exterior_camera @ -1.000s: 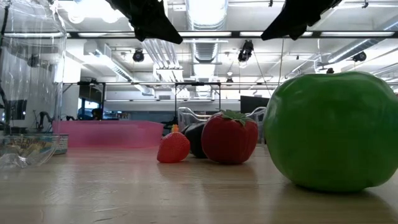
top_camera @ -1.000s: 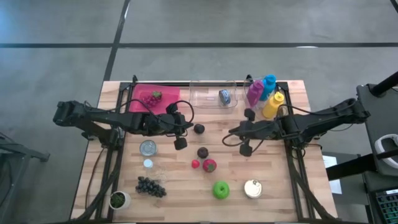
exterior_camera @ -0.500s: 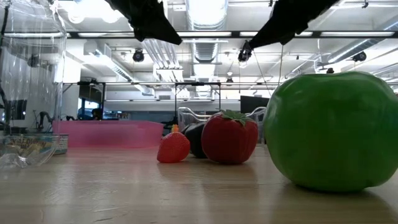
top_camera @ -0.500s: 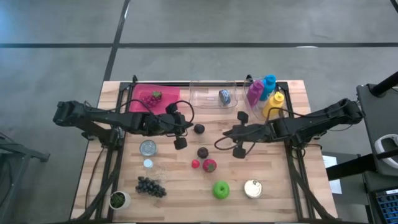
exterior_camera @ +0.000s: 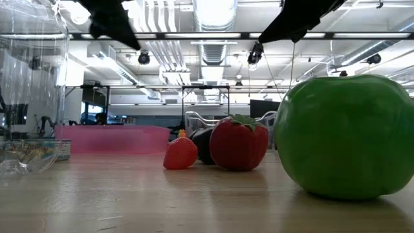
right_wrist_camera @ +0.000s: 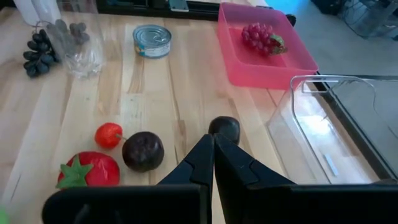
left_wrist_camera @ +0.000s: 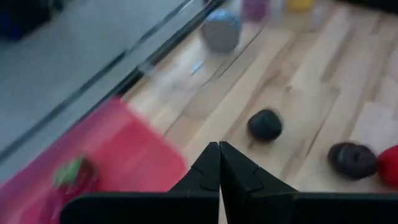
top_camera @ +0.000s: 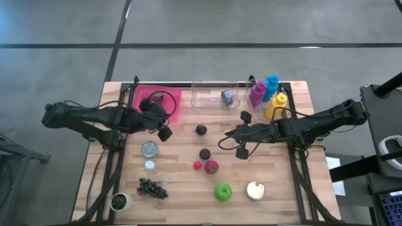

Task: Pick & Place Food Item
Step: Move the light blue tuna can to the center of the table

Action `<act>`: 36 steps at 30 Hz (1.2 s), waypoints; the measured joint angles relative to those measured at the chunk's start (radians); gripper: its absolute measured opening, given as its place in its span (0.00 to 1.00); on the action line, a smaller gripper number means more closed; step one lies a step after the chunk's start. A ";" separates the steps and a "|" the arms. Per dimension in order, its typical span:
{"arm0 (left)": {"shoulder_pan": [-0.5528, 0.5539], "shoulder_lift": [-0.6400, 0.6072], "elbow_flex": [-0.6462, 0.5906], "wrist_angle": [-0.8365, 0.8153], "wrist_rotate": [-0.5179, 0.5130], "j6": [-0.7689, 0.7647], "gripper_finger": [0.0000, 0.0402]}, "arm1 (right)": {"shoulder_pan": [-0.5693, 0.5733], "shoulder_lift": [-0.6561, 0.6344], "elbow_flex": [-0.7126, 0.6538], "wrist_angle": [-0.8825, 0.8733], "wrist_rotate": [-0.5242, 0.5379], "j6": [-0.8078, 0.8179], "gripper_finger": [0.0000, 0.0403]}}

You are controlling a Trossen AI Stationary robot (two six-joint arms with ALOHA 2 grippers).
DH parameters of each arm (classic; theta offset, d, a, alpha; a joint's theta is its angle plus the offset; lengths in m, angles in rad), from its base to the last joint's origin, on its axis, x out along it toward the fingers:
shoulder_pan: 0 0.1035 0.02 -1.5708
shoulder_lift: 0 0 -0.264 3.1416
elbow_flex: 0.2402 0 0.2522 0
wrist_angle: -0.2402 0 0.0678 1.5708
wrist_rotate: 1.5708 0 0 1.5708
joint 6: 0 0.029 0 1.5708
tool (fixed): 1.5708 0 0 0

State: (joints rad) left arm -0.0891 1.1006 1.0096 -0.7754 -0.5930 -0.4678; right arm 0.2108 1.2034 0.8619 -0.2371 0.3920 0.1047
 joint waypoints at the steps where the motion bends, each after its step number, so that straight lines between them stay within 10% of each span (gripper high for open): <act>1: 0.000 -0.006 0.000 -0.051 -0.005 -0.038 0.00 | 0.000 0.000 0.000 0.000 0.000 0.000 0.02; 12: -0.001 0.047 -0.002 -0.451 0.057 -0.505 0.00 | 0.000 0.000 0.000 0.006 0.000 0.000 0.02; 36: 0.023 0.318 -0.087 -0.482 0.382 -0.668 0.00 | 0.000 -0.001 0.000 0.007 0.000 0.026 0.02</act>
State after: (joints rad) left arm -0.0660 1.4185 0.9229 -1.2569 -0.2106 -1.1358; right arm 0.2111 1.2022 0.8616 -0.2298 0.3920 0.1310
